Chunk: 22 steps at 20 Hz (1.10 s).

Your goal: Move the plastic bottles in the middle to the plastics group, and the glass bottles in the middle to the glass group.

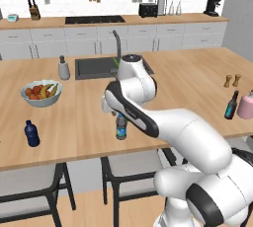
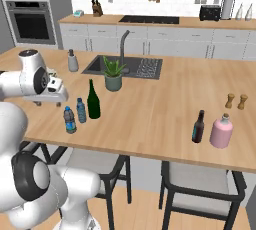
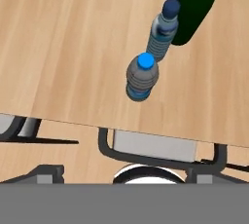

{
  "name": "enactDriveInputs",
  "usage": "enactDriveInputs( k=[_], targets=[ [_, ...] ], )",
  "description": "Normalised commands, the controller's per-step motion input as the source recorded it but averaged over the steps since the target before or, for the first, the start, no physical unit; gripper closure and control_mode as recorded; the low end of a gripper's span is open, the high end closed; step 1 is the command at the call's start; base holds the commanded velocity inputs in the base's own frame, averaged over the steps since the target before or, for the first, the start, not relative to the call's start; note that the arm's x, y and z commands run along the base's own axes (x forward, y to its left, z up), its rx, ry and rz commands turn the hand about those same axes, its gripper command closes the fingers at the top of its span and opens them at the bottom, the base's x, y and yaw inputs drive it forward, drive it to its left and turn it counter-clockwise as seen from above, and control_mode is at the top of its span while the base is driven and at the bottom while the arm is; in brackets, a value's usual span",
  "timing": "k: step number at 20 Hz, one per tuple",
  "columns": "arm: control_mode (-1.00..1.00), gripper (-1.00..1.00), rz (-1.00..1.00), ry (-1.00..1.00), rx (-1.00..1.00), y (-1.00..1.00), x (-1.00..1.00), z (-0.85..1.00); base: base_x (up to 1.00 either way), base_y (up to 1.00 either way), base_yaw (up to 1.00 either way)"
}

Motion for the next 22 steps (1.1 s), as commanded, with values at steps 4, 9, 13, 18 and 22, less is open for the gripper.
enactDriveInputs(
  k=[4, 9, 13, 18, 22],
  targets=[
    [-1.00, -1.00, 0.00, 0.00, 0.00, -0.08, 0.39, -0.41, 0.00, 0.00, 0.00],
    [-1.00, -1.00, 0.00, 0.00, 0.00, -0.19, 0.33, -0.32, 0.00, 0.00, 0.00],
    [-1.00, -1.00, 0.00, 0.03, 0.00, -0.11, 0.25, -0.08, 0.00, 0.00, 0.00],
    [-1.00, -1.00, -0.05, 0.08, 0.00, 0.00, 0.36, -0.04, 0.00, 0.00, 0.00],
    [-1.00, -1.00, -0.06, 0.06, 0.00, 0.00, 0.39, -0.14, 0.00, 0.00, 0.00]
  ],
)
